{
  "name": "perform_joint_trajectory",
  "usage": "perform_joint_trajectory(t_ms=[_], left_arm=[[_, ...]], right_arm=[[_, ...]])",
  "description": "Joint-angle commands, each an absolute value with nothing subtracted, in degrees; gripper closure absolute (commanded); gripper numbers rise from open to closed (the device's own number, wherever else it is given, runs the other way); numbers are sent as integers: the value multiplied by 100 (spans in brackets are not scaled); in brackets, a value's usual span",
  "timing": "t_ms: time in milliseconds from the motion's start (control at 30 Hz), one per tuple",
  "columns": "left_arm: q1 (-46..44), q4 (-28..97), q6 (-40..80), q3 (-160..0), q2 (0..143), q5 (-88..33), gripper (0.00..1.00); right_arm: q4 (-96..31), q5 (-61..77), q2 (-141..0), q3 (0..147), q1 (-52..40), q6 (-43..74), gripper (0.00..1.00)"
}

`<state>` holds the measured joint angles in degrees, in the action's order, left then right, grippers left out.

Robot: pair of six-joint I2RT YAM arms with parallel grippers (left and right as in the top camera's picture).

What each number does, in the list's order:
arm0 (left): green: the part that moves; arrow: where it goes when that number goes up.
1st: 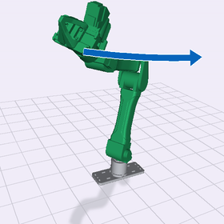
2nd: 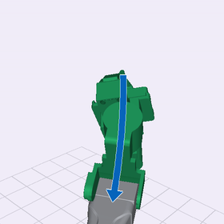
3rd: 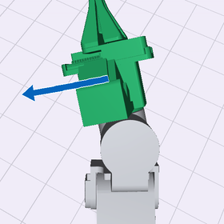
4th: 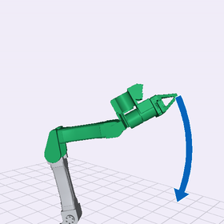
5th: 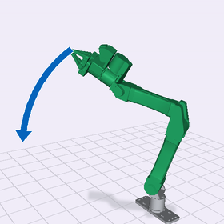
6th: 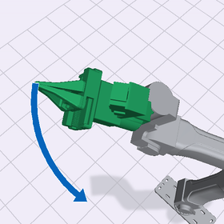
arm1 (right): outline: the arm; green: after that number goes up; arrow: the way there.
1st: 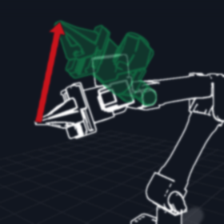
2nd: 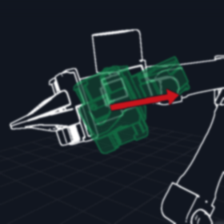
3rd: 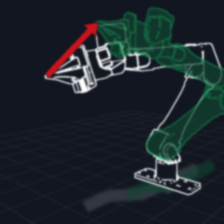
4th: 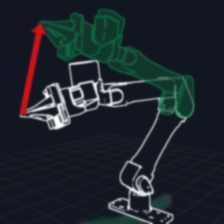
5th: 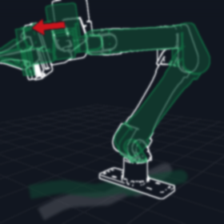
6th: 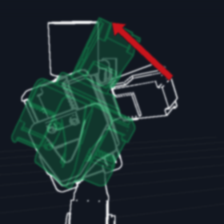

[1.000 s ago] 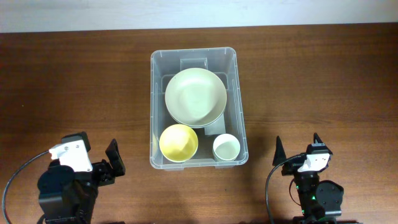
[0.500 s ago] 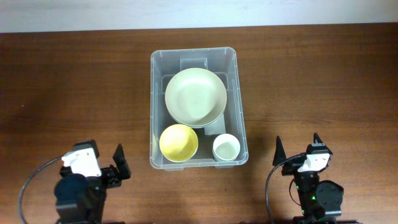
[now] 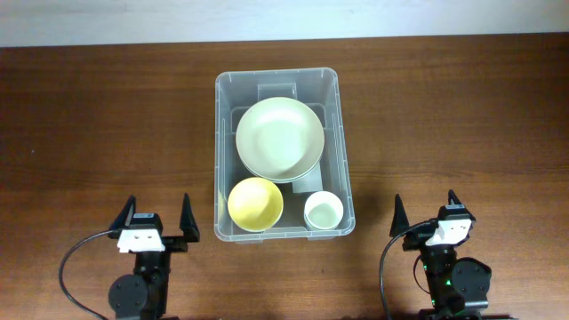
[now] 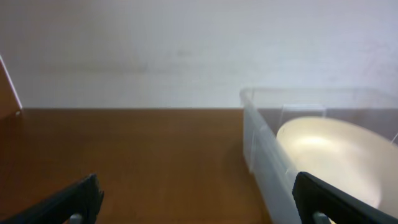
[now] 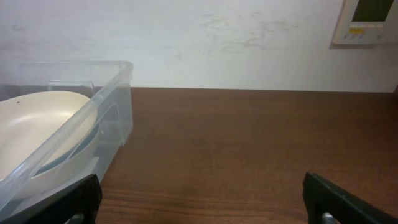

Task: Pack container

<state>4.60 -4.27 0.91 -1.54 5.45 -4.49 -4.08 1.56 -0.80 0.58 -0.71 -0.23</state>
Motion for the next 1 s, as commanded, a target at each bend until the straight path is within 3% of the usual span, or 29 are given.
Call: perform_joint_trajectory(t_ms=[0, 233, 967], left_arm=[[423, -377, -454, -49, 451, -294, 0], [368, 478, -545, -51, 285, -21, 0], [196, 475, -550, -51, 27, -19, 0]], right_arm=[[-432, 211, -51, 32, -30, -43, 1], [-432, 211, -51, 32, -32, -43, 1], [-432, 213, -51, 32, -32, -43, 1]])
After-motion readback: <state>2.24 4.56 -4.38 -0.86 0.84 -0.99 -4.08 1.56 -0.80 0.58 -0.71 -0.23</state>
